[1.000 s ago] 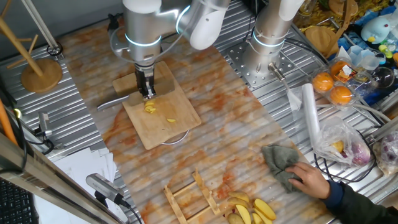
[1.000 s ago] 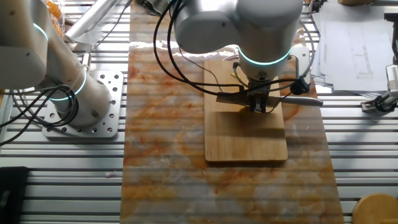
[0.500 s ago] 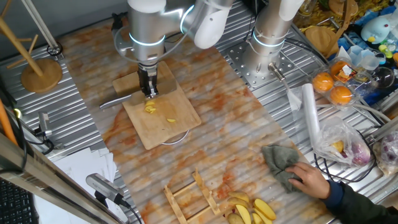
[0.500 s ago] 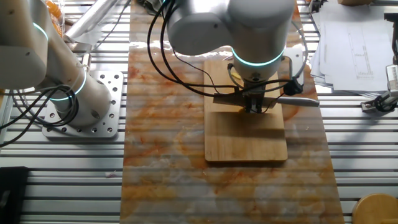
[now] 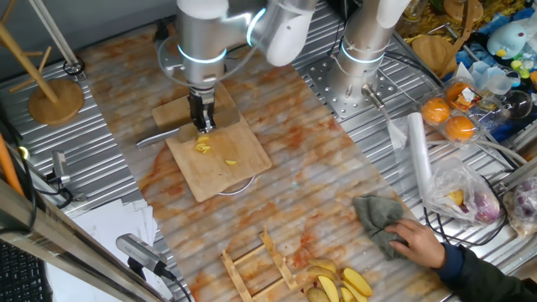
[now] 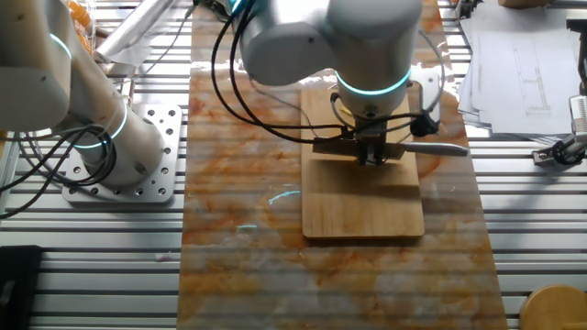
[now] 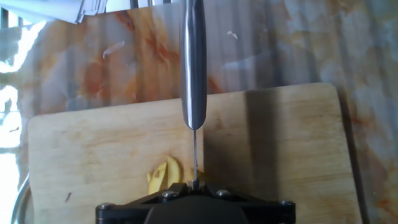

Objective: Chop the potatoes

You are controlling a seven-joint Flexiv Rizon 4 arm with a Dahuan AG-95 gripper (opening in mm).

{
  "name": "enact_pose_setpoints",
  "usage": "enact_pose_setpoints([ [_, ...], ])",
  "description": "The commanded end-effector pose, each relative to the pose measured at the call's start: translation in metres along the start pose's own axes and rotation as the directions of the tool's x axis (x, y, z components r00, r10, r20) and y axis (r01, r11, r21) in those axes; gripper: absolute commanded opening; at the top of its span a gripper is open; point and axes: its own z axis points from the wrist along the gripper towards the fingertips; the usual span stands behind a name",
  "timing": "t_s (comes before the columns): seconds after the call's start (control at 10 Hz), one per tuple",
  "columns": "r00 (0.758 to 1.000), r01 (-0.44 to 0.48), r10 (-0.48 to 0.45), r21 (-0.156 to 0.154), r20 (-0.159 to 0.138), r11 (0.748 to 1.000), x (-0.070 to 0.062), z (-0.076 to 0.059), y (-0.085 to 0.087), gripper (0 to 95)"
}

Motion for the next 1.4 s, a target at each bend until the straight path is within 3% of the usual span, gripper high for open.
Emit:
enact_pose_setpoints([
  [0.1,1.000,-0.004,0.004,-0.020,-0.006,1.000,0.000,0.007,-0.001,0.0],
  [0.3,1.000,-0.017,0.017,-0.060,-0.001,0.998,0.000,0.004,-0.001,0.0],
  [0.4,1.000,-0.017,0.017,-0.064,0.004,0.998,-0.001,0.001,0.001,0.0],
  [0.7,1.000,-0.026,0.025,-0.093,-0.009,0.995,-0.008,-0.029,-0.001,0.0],
  [0.8,1.000,-0.021,0.020,-0.086,-0.013,0.996,-0.009,-0.035,-0.002,0.0],
  [1.1,1.000,-0.019,0.018,-0.081,-0.020,0.997,-0.009,-0.033,-0.005,0.0],
  [1.4,1.000,-0.016,0.015,-0.072,-0.019,0.997,-0.006,-0.023,-0.006,0.0],
])
